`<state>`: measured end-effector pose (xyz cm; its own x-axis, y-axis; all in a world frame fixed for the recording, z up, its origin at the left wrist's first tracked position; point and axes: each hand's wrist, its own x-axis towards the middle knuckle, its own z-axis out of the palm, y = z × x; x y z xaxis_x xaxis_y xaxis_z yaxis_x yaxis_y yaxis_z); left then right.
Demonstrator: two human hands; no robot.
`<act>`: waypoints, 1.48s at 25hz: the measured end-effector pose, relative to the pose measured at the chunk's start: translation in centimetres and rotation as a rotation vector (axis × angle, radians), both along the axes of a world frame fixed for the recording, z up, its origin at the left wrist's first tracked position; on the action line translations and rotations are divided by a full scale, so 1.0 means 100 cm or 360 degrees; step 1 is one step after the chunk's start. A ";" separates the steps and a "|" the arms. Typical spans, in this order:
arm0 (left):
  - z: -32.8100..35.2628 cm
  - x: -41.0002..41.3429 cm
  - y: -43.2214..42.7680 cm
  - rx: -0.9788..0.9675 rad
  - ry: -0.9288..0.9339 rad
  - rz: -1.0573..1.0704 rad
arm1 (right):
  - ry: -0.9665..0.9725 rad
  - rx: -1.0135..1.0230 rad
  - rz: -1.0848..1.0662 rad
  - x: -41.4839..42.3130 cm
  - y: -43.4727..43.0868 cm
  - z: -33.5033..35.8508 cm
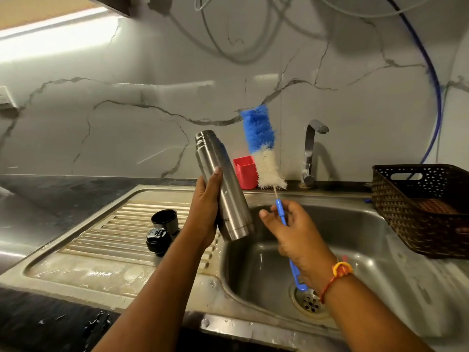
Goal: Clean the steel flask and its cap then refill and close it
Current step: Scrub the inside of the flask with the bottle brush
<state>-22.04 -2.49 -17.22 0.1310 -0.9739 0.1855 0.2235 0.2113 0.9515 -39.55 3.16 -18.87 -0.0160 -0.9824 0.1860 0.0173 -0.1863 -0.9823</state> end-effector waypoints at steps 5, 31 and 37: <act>-0.003 -0.018 0.005 0.0186 -0.0071 -0.0188 | -0.0170 -0.0068 0.0194 0.011 -0.008 -0.006; -0.019 -0.003 0.001 -0.0050 -0.0972 -0.0743 | -0.0712 0.0003 -0.0483 -0.030 -0.021 0.011; -0.013 0.002 0.004 -0.0098 -0.0627 -0.0595 | -0.0806 0.0008 -0.0476 -0.033 -0.025 0.008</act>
<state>-21.81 -2.12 -18.47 -0.3131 -0.9264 0.2089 -0.0770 0.2440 0.9667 -42.85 0.66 -18.11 -0.3782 -0.9224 0.0786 0.4318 -0.2509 -0.8663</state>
